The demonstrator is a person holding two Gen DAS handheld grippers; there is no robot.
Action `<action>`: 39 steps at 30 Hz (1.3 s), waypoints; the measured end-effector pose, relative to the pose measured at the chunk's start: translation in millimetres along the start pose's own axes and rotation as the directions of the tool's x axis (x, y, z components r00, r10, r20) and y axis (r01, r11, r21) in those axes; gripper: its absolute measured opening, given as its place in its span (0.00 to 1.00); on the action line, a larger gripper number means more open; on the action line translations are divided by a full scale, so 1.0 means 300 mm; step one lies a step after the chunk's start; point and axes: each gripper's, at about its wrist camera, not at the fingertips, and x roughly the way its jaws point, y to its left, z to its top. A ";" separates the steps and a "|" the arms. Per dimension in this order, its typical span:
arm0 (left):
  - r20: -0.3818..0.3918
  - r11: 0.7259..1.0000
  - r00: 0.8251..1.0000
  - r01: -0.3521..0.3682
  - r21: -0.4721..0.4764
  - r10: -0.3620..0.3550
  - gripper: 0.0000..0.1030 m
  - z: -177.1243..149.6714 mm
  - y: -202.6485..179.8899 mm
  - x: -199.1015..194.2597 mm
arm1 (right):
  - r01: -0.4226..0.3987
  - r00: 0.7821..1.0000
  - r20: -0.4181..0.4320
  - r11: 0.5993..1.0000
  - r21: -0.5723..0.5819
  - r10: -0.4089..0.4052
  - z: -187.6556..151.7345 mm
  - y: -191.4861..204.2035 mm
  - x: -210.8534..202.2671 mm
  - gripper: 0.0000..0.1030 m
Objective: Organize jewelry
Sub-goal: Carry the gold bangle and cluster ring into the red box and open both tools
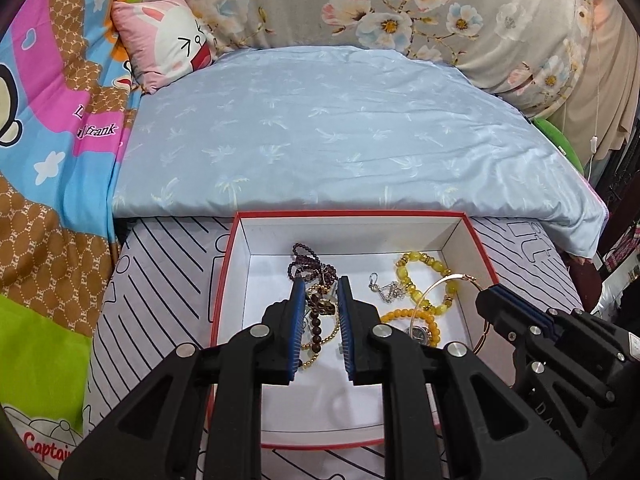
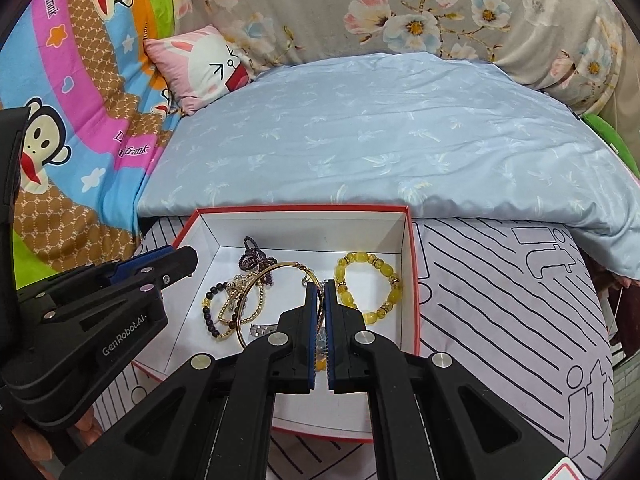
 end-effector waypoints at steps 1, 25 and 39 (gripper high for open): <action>-0.005 1.000 1.000 -0.001 -0.001 0.001 0.15 -0.001 0.003 0.009 | 0.001 1.000 -0.003 1.000 0.000 -0.001 -0.001 0.001 0.008 0.03; -0.052 1.000 0.998 -0.020 0.008 0.021 0.15 -0.023 0.008 0.115 | 0.013 0.998 -0.060 1.000 0.003 -0.013 -0.016 -0.010 0.121 0.03; -0.031 0.998 0.997 -0.064 -0.004 0.064 0.47 -0.031 0.010 0.086 | 0.014 1.000 -0.028 1.000 0.000 -0.014 -0.016 0.011 0.074 0.22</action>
